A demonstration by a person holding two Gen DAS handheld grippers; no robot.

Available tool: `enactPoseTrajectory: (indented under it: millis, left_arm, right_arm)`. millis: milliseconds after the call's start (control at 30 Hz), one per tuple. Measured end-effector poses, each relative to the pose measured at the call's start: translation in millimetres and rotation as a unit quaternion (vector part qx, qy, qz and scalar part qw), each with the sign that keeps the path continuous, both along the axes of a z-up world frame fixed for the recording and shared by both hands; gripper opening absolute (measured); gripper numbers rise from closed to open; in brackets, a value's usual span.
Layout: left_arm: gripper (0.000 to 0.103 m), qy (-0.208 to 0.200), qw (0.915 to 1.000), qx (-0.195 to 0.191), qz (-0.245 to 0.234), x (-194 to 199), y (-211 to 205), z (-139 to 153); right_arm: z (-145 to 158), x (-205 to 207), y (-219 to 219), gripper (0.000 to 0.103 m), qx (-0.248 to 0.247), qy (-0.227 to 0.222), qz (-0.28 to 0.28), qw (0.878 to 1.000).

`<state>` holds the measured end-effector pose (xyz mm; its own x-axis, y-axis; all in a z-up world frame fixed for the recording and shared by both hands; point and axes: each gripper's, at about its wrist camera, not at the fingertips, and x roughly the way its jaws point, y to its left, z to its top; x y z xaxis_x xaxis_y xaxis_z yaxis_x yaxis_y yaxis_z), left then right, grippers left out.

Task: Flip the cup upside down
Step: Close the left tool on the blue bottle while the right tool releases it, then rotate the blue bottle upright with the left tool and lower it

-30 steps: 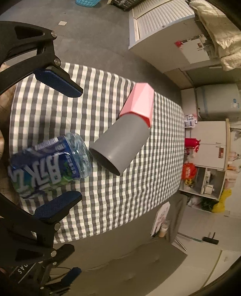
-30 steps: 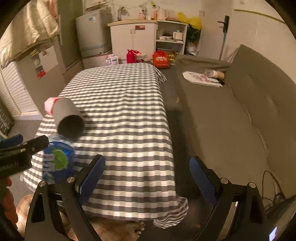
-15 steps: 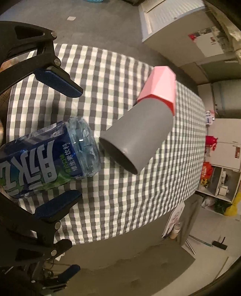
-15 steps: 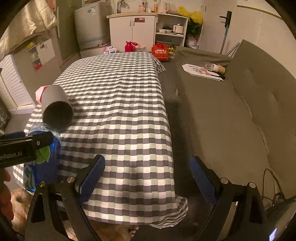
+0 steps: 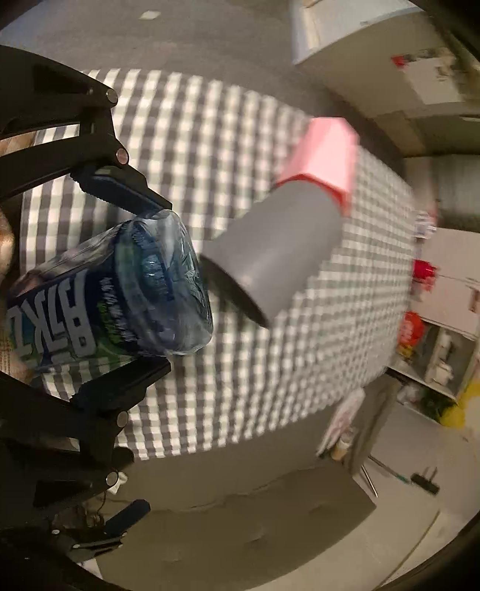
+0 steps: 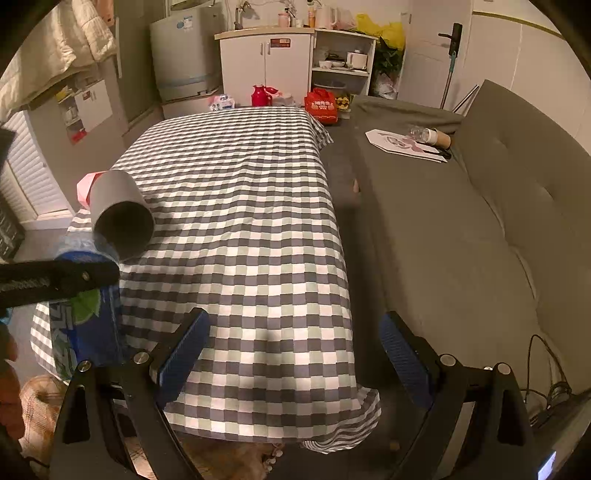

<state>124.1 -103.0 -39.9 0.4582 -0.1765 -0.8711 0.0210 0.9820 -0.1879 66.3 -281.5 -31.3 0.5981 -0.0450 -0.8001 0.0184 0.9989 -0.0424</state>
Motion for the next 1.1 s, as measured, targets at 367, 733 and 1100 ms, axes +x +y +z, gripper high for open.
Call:
enactPoseTrajectory:
  millis: [367,733,1100]
  left_arm:
    - [0.079,-0.154,0.9849,0.075,-0.029,-30,-10,15]
    - [0.08,-0.159,0.9823,0.062,-0.077,-43,-17,2]
    - [0.085,-0.1,0.9888,0.058,-0.095,-41,-19,-33]
  right_arm:
    - [-8,-2,-3,0.093,-0.004,0.01,-0.009,1.0]
    - [-9,-4,-3,0.093,0.001,0.012,-0.008,1.0]
    - [-12,-5,-6,0.093,0.005,0.019,-0.013,1.0]
